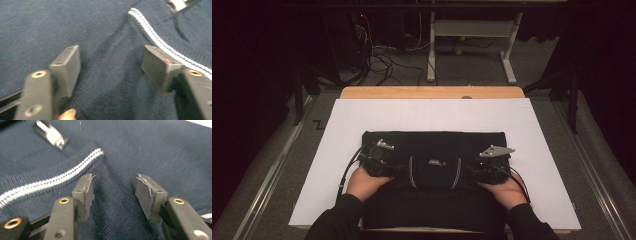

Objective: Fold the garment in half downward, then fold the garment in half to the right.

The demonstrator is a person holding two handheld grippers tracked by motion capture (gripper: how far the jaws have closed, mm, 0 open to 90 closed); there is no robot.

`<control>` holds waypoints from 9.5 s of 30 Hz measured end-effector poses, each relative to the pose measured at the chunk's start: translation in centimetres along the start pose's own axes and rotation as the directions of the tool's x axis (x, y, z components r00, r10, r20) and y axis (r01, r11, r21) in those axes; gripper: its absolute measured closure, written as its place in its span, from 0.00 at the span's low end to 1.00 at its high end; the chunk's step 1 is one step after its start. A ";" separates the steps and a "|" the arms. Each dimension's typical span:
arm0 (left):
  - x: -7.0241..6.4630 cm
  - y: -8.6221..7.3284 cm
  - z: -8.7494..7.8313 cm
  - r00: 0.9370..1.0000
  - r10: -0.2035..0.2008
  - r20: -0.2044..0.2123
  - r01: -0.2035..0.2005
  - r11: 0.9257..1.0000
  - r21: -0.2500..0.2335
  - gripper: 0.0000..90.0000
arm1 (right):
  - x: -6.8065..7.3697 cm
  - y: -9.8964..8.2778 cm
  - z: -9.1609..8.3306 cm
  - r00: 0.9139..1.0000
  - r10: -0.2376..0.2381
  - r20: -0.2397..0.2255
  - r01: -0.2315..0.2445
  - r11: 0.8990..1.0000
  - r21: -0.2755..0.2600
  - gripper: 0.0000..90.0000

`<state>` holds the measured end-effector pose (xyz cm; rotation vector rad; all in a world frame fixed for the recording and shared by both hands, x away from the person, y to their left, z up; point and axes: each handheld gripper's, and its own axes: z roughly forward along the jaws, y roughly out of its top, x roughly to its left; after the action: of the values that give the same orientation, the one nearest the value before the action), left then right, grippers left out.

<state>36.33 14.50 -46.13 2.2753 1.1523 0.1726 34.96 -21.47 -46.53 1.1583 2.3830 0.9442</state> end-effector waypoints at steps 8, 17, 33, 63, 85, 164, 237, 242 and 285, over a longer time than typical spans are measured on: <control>-0.6 -0.5 -0.6 0.998 0.060 0.007 -0.059 0.997 -0.050 0.79 | 0.3 -0.4 -0.7 1.000 -0.018 0.002 0.018 0.997 -0.076 0.91; -0.7 -2.0 -3.0 0.999 0.049 -0.007 -0.050 0.976 -0.210 0.80 | 1.1 -0.9 -3.0 0.999 -0.045 0.021 0.049 0.978 -0.202 0.92; -1.7 -5.9 -5.7 0.995 0.051 0.089 -0.017 0.939 -0.345 0.80 | 3.0 -1.6 -5.6 0.996 -0.091 0.000 0.088 0.953 -0.292 0.93; -5.6 -12.9 -7.6 0.982 0.104 0.159 -0.058 0.962 -0.269 0.77 | 6.9 -7.0 -10.1 0.977 -0.184 -0.108 0.147 0.947 -0.287 0.92; -4.2 -14.4 -8.0 0.997 0.040 0.062 -0.016 0.938 -0.345 0.44 | 5.3 -8.5 -9.9 0.995 -0.078 -0.062 0.058 0.959 -0.279 0.70; 6.0 -7.0 -8.9 0.998 -0.056 0.027 0.061 0.869 -0.490 0.00 | 7.9 0.7 -4.3 0.998 -0.070 -0.001 0.064 0.913 -0.403 0.00; 14.4 0.0 -1.5 0.949 -0.304 -0.079 0.276 0.928 -0.250 0.03 | 14.0 1.0 -1.6 0.980 -0.129 -0.150 0.065 0.927 -0.369 0.00; 14.4 0.0 -0.4 0.953 -0.292 -0.081 0.266 0.934 -0.237 0.10 | 14.2 0.9 -1.4 0.980 -0.131 -0.152 0.069 0.931 -0.359 0.00; 13.9 -1.0 0.1 0.964 -0.267 0.014 0.260 0.926 -0.274 0.82 | 27.6 4.4 4.9 0.875 -0.344 -0.341 0.324 0.939 -0.115 0.19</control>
<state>44.28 25.63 -48.67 1.8621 1.3438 0.2380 23.13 4.26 -47.19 0.5537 2.6984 1.1656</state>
